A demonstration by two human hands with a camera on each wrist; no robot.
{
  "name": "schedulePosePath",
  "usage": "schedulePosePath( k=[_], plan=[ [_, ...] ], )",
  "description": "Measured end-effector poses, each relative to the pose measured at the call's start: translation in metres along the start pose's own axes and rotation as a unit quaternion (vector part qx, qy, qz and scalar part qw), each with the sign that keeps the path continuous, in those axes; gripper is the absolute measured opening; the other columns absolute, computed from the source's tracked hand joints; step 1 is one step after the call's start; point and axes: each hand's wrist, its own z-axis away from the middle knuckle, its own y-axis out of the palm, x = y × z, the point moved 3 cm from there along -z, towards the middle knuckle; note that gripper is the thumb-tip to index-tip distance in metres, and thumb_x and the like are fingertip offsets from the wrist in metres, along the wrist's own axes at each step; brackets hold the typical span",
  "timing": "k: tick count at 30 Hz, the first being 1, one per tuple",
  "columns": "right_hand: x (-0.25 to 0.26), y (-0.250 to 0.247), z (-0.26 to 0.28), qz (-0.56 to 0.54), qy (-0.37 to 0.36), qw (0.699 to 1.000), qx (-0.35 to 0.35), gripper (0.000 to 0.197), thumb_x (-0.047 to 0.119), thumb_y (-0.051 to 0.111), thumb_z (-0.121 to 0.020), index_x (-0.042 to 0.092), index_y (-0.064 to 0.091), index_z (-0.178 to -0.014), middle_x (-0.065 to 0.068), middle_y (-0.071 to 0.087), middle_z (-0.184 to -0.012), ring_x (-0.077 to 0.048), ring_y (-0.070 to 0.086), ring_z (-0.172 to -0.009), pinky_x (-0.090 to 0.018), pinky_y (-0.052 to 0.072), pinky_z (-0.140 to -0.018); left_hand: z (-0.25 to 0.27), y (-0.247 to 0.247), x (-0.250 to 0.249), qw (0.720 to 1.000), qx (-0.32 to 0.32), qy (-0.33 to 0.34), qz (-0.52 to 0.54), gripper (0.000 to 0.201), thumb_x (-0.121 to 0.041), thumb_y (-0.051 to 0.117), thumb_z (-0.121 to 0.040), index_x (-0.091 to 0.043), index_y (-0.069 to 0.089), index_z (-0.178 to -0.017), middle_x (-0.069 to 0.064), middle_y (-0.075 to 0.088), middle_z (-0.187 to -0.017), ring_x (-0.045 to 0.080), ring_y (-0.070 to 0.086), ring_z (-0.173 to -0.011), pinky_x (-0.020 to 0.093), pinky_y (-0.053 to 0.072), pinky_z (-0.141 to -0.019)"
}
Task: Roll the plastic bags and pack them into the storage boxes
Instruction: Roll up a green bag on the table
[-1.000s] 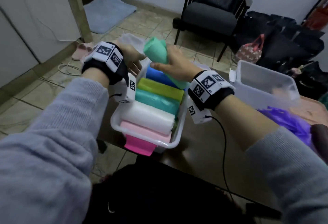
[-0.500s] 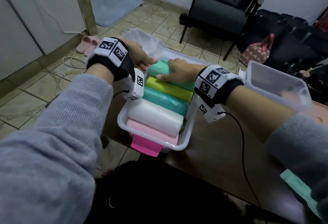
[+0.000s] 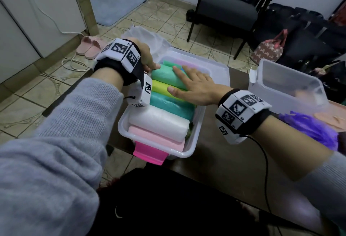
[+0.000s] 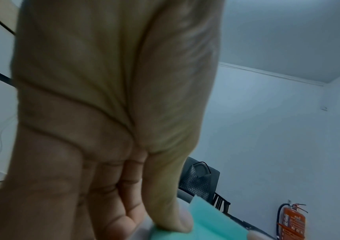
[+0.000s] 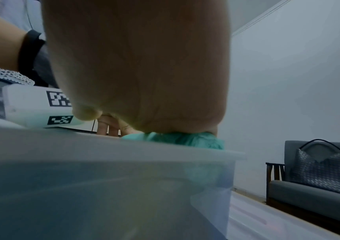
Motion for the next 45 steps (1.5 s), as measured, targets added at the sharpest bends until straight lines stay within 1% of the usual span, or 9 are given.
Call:
schedulePosePath(
  k=[6,14,19,23,28,33,36,39,45],
  plan=[
    [0.004,0.007,0.002,0.002,-0.002,0.999,-0.032,0.083,0.074,0.031,-0.083,0.036,-0.003,-0.149,0.002,-0.001,-0.159,-0.022,0.002,-0.145,-0.044,0.001,-0.115,0.0,0.0,-0.004,0.988,-0.064,0.021,-0.139,0.04,-0.052,0.07,-0.075,-0.015,0.06,-0.063,0.005,0.07,-0.077,0.023,0.066,-0.072,0.038,0.055,-0.079],
    [0.005,0.018,0.001,-0.002,-0.01,0.998,-0.059,0.093,0.08,0.035,-0.076,0.036,-0.001,-0.149,0.0,0.004,-0.158,-0.023,0.006,-0.144,-0.046,0.001,-0.115,0.014,-0.002,-0.011,0.967,-0.076,0.025,-0.244,0.041,-0.059,0.069,-0.073,-0.023,0.053,-0.058,-0.009,0.054,-0.061,0.016,0.052,-0.062,0.027,0.037,-0.062],
    [0.007,0.023,0.002,0.014,-0.01,0.996,-0.087,0.093,0.081,0.032,-0.077,0.034,0.0,-0.15,-0.002,0.004,-0.158,-0.024,0.006,-0.144,-0.047,0.002,-0.116,0.02,-0.001,-0.018,0.971,-0.068,0.024,-0.227,0.04,-0.053,0.068,-0.077,-0.017,0.055,-0.068,0.001,0.06,-0.069,0.025,0.061,-0.081,0.033,0.049,-0.082],
    [0.005,0.023,0.003,0.005,-0.013,0.996,-0.09,0.089,0.079,0.03,-0.079,0.034,-0.001,-0.15,-0.001,0.001,-0.158,-0.024,0.003,-0.145,-0.047,-0.001,-0.116,0.049,-0.002,-0.03,0.982,-0.04,0.027,-0.18,0.035,-0.041,0.066,-0.084,-0.008,0.059,-0.077,0.005,0.062,-0.075,0.024,0.059,-0.083,0.032,0.047,-0.083],
    [0.003,0.02,0.0,-0.053,-0.005,0.993,-0.105,0.063,0.063,0.021,-0.093,0.036,0.008,-0.149,0.0,0.008,-0.158,-0.02,0.006,-0.145,-0.043,0.0,-0.116,0.118,-0.01,-0.046,0.967,-0.144,0.077,-0.198,0.054,-0.045,0.053,-0.092,-0.005,0.054,-0.129,0.013,0.054,-0.133,0.03,0.049,-0.122,0.038,0.039,-0.101],
    [0.007,0.018,-0.002,-0.055,-0.025,0.988,-0.145,0.051,0.046,0.023,-0.1,0.035,0.015,-0.149,0.004,0.009,-0.158,-0.021,0.007,-0.145,-0.049,0.004,-0.114,0.164,0.044,-0.028,0.982,-0.122,0.101,-0.107,0.051,-0.039,0.047,-0.095,-0.007,0.044,-0.136,0.016,0.049,-0.136,0.03,0.045,-0.126,0.036,0.036,-0.102],
    [0.01,0.019,-0.007,-0.027,-0.024,0.99,-0.136,0.049,0.043,0.021,-0.101,0.036,0.013,-0.149,0.009,0.01,-0.158,-0.02,0.009,-0.145,-0.054,0.007,-0.113,0.166,0.088,-0.017,0.988,-0.084,0.112,-0.073,0.062,-0.043,0.039,-0.097,-0.014,0.021,-0.148,0.012,0.016,-0.156,0.025,0.011,-0.145,0.04,0.013,-0.117],
    [0.01,0.014,-0.012,-0.012,-0.018,0.988,-0.155,0.049,0.04,0.027,-0.1,0.035,0.018,-0.149,0.009,0.022,-0.155,-0.022,0.024,-0.139,-0.052,0.019,-0.108,0.163,0.116,-0.009,0.988,-0.088,0.104,-0.078,0.064,-0.048,0.025,-0.099,-0.019,0.004,-0.151,0.007,-0.007,-0.159,0.023,-0.01,-0.146,0.039,-0.005,-0.116],
    [0.011,0.004,-0.02,-0.009,-0.002,0.988,-0.155,0.058,0.052,0.041,-0.093,0.031,0.028,-0.145,0.003,0.034,-0.148,-0.026,0.03,-0.134,-0.05,0.024,-0.103,0.165,0.129,0.0,0.967,-0.2,0.138,-0.076,0.059,-0.049,0.014,-0.097,-0.023,0.017,-0.15,0.003,0.012,-0.158,0.021,0.001,-0.146,0.035,-0.001,-0.117]
  ],
)
